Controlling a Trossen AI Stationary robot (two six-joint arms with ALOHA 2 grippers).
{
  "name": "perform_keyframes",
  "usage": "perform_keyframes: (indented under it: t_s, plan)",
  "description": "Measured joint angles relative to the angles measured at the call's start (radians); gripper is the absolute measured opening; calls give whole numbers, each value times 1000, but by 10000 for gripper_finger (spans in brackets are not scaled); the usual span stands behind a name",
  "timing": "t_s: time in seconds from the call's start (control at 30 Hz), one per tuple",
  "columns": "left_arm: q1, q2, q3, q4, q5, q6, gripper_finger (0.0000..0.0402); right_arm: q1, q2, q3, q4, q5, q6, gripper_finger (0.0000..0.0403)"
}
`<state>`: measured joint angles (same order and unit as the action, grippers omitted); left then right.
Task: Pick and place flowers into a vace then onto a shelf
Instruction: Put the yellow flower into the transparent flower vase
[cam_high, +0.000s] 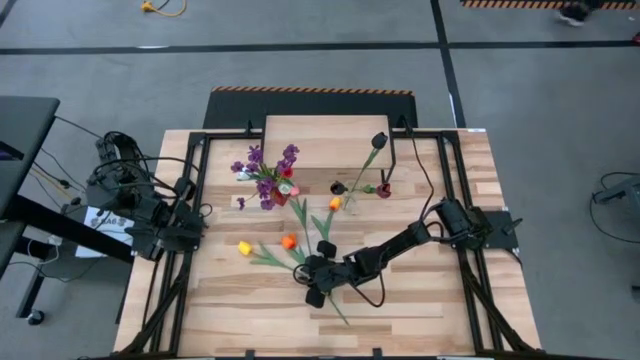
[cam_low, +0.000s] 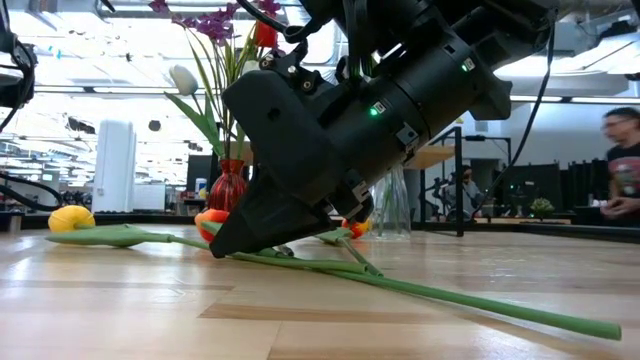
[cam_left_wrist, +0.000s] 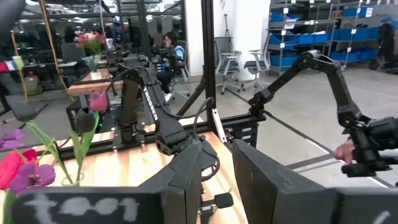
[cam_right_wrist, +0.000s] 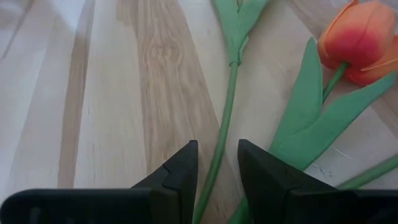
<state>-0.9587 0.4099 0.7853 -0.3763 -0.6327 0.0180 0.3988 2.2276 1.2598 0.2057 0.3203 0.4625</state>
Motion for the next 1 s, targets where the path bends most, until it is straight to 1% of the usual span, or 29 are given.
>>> perform_keyframes:
  t_s: [0.23,0.33,0.43,0.6,0.63,0.8,1.0]
  plan:
    - [0,0,0,0,0,-3,83,0,13,0,0,10,6,107]
    - [0,0,0,0,0,-4,83,0,13,0,-10,18,30,97]
    - [0,0,0,0,0,-3,83,-4,13,0,-14,24,34,73]
    - [0,0,0,0,-1,-4,83,-8,13,0,-29,24,38,13]
    - [0,0,0,0,0,-7,83,-8,13,0,-29,25,39,8]
    - [0,0,0,0,-1,-15,83,-8,13,0,-30,25,63,3]
    - [0,0,0,0,-1,-15,83,-6,14,10,-31,26,41,1]
